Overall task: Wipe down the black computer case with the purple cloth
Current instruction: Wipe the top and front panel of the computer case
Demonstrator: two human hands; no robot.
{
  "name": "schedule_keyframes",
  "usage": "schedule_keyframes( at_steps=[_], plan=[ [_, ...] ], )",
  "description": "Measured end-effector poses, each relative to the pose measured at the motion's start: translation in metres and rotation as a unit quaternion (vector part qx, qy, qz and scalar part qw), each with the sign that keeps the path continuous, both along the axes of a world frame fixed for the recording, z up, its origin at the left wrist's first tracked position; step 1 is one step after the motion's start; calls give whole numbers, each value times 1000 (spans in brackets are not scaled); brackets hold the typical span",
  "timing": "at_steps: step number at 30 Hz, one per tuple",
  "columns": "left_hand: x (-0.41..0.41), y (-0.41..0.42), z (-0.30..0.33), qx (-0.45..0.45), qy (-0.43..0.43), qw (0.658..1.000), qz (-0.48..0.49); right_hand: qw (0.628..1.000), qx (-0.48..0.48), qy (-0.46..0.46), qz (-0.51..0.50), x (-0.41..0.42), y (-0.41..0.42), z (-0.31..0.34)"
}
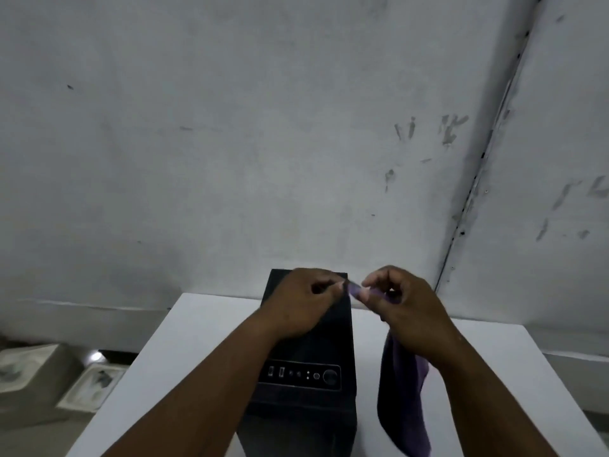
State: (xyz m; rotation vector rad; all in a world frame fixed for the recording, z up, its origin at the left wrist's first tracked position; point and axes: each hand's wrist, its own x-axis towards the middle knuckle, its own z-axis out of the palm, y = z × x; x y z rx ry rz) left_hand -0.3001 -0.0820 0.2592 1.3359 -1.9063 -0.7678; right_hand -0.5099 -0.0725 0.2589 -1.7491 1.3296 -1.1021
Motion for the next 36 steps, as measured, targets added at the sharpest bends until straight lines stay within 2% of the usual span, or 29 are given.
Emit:
schedule_keyframes(
  at_steps=[4, 6, 11, 15, 22, 25, 28, 29, 33, 36],
  plan=[
    [-13, 3, 8, 62, 194, 979, 3, 997, 14, -56, 46, 8, -19, 19],
    [-10, -1, 6, 51, 227, 972, 13, 996, 34, -43, 66, 10, -27, 24],
    [-5, -9, 2, 49, 216, 975, 19, 997, 15, -10, 74, 16, -42, 19],
    [-6, -20, 2, 23, 152, 986, 62, 999, -8, -42, 26, 26, -46, 4],
    [-22, -30, 6, 2, 119, 980, 158, 996, -11, -43, -75, 39, -54, -5],
    [-22, -50, 14, -11, 162, 958, 236, 994, -23, -19, -105, 42, -55, -1],
    [-8, -74, 32, -37, 286, 905, 313, 995, -22, 8, -100, 45, -55, -2],
    [0, -79, 39, -57, 300, 890, 339, 995, -20, 14, -95, 46, -54, -4],
    [32, -88, 54, -159, 279, 865, 387, 995, -4, 68, -77, 50, -60, -20],
    [49, -82, 50, -227, 231, 877, 354, 991, 15, 122, -57, 54, -68, -32]
  ],
)
